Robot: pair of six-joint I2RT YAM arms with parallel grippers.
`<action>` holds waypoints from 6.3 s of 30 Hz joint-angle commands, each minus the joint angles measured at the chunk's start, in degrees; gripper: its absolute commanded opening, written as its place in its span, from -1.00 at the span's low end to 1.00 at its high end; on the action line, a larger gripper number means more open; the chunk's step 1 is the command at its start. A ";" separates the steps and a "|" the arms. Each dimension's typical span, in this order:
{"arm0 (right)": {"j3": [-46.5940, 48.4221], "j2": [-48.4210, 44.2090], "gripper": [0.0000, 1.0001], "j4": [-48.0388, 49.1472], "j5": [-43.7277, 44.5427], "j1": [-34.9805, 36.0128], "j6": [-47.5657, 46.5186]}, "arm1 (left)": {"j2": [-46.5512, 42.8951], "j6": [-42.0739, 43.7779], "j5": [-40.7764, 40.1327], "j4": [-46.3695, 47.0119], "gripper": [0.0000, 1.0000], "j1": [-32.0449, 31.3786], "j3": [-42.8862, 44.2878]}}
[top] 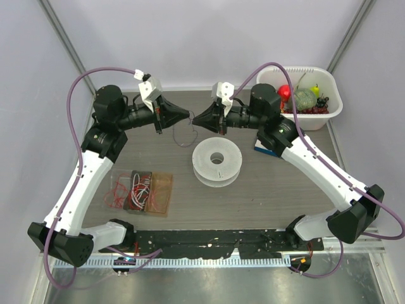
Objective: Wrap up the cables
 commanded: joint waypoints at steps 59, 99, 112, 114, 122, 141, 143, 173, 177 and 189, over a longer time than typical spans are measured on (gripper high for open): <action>3.61 1.09 -0.99 -4.55 -1.49 1.62 -4.51 | 0.63 2.97 4.97 -1.93 0.23 -1.14 4.02; -6.34 -5.24 0.50 13.40 18.40 7.93 -12.77 | -1.21 -32.63 -31.86 -18.81 -1.00 -0.88 5.35; -7.99 -1.38 0.50 19.09 26.72 14.36 -24.64 | -5.69 -29.29 -28.34 -12.83 -1.00 -2.29 0.86; -9.31 -1.02 0.53 22.34 29.70 15.24 -25.95 | -5.87 -29.20 -27.56 -12.57 -1.00 -2.64 0.77; -11.51 0.03 0.34 26.66 33.58 16.29 -30.96 | -6.57 -28.50 -26.32 -12.13 -1.00 -3.34 0.33; -11.60 -0.76 -0.32 22.17 33.32 15.50 -29.74 | -9.12 -26.82 -24.91 -10.90 -1.00 -3.43 -0.90; -11.60 -0.85 -0.41 22.26 33.41 15.42 -29.65 | -9.12 -26.82 -24.91 -10.81 -1.00 -3.34 -0.90; 3.96 11.37 -0.99 19.10 33.84 -11.65 -2.15 | 0.62 -13.04 -19.65 -23.56 0.99 -2.73 -2.73; 1.94 11.98 -0.99 19.53 33.84 -15.77 1.45 | 7.20 -8.64 -17.63 -23.20 0.99 -2.38 -3.71; -1.05 9.70 -0.99 15.68 32.09 -19.48 2.16 | 32.52 -4.14 -7.69 -21.81 0.77 0.87 -0.90</action>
